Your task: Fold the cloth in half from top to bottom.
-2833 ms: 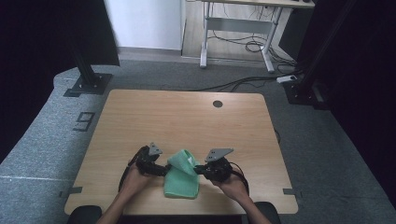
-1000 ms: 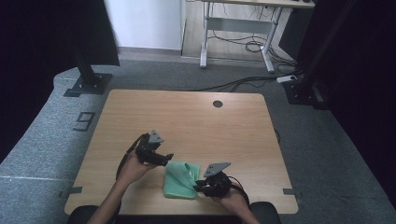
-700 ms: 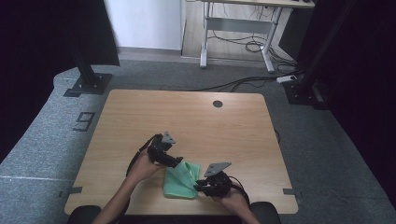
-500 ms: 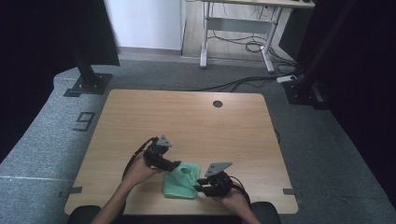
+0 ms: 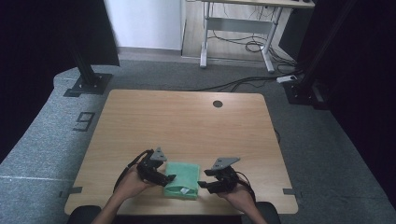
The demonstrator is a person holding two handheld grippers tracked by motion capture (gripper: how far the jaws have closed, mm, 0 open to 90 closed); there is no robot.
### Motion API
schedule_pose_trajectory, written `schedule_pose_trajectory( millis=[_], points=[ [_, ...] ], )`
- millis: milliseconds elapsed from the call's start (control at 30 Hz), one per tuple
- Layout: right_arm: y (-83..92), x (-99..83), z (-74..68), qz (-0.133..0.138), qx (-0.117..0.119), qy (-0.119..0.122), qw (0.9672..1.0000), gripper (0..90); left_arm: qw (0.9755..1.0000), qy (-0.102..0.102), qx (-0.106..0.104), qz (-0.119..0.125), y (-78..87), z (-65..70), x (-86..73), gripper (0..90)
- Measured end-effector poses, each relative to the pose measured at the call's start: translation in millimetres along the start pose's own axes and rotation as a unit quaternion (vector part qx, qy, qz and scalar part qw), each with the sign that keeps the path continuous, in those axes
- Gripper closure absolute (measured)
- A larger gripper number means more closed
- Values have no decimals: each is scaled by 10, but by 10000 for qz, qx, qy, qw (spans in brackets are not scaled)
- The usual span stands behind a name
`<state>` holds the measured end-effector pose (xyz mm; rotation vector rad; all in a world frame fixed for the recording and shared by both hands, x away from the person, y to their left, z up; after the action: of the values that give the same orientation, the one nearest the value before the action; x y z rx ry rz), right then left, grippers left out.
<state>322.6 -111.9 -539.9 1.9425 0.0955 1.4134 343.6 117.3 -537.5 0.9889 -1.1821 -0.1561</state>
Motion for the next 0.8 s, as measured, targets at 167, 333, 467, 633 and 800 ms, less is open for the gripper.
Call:
schedule_pose_trajectory(
  millis=[167, 333, 467, 633, 800],
  points=[
    [-169, 14, 21, -52, -143, -210, 9997, 277, 10000, 12, 88, -8, 64, 46, -120, 140],
    [-315, -58, -25, -217, -267, -220, 9992, 217, 9998, 152, 118, -26, 47, 96, -302, 140],
    [-357, -132, -61, -360, -349, -118, 9987, 203, 9997, 87, 176, -154, 12, 134, -399, 138],
    [-395, -202, -62, -456, -472, 20, 9978, 188, 9994, 9, 328, -132, -31, 167, -433, 137],
    [-410, -223, -75, -445, -556, 97, 9974, 200, 9991, 48, 416, -105, -83, 158, -465, 112]
  ],
)
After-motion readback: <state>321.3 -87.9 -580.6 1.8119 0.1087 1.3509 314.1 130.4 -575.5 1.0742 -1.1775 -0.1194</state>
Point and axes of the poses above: each handheld gripper's, and its own axes: y roughly backward along the jaws, x roughly out of its top, z roughly to its right, the point moved 5 cm from there along -y, roughly forward along the jaws, and after that the axes turned 5 degrees about z, right-handed, at the moved point
